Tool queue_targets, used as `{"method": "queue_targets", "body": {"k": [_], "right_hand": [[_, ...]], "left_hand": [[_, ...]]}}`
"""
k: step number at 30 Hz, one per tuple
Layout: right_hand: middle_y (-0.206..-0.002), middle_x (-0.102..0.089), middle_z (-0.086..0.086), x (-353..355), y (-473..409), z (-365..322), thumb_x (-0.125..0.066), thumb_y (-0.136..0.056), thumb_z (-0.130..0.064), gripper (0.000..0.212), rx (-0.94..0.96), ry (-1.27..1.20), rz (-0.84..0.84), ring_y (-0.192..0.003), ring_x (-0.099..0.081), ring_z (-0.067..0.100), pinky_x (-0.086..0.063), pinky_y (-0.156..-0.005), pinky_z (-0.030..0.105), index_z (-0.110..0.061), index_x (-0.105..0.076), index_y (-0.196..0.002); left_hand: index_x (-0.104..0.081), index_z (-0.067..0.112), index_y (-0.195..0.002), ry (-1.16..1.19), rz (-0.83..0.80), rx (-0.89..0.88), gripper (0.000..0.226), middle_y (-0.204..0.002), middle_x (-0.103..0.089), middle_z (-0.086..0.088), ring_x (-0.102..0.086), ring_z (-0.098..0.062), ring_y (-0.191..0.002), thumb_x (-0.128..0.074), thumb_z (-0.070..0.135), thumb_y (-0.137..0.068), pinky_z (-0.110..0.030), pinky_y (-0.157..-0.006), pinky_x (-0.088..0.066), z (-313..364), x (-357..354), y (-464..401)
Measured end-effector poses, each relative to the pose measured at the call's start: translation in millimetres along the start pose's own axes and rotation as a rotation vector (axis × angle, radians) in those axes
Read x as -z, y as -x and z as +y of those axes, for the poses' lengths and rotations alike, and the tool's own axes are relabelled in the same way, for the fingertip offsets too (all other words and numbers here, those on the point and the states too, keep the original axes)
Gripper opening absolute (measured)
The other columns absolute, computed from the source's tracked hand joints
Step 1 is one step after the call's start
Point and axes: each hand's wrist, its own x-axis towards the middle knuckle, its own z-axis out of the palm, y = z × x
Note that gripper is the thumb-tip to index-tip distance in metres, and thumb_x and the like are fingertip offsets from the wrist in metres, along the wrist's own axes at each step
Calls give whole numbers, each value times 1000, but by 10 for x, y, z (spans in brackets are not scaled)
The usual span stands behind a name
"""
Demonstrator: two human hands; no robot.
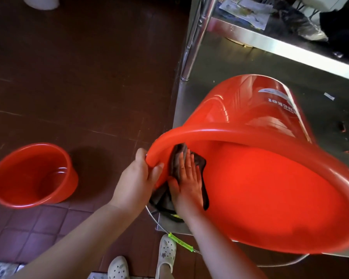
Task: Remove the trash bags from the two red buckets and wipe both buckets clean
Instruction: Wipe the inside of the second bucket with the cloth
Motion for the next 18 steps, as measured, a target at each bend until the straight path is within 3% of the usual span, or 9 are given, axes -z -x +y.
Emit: {"method": "queue_targets", "body": {"k": [4,8,12,15,18], "right_hand": [[-155,13,-6,187,-262,436,-45,-93,-29,74,-17,119,-73,-147,3,17,-8,-118,37,-28,8,-146],[-159,6,-9,437,-595,821,-38,-95,-32,70,-156,314,-174,-146,-8,19,-15,-114,41,-30,5,-150],[-160,1,-9,716,-789,984,-27,-99,-42,59,-321,434,-340,-146,-7,17,-10,-116,47,-33,-1,-151],[-159,0,-12,726,-740,767,-23,-98,-47,56,-464,370,-388,-146,-3,16,-5,-113,57,-39,-4,-150],[-159,-4,-11,667,-594,387,-26,-97,-47,57,-532,151,-336,-146,-7,17,-7,-113,56,-40,-4,-149]], "left_hand": [[-32,24,-85,-88,20,-130,23,-60,-46,9,-47,-14,-52,-50,37,-91,-31,-48,-31,168,95,-73],[-32,25,-88,-154,35,-221,23,-58,-44,10,-41,-5,-48,-45,43,-89,-21,-44,-27,403,173,-168],[-33,26,-86,-207,95,-261,21,-56,-44,10,-42,-5,-47,-46,42,-90,-21,-43,-26,643,242,-264],[-37,25,-88,-150,109,-239,18,-59,-49,6,-51,-14,-52,-47,39,-91,-28,-44,-35,734,319,-285],[-38,23,-88,-129,93,-228,19,-61,-51,5,-55,-22,-58,-49,39,-91,-34,-50,-41,794,376,-236]]}}
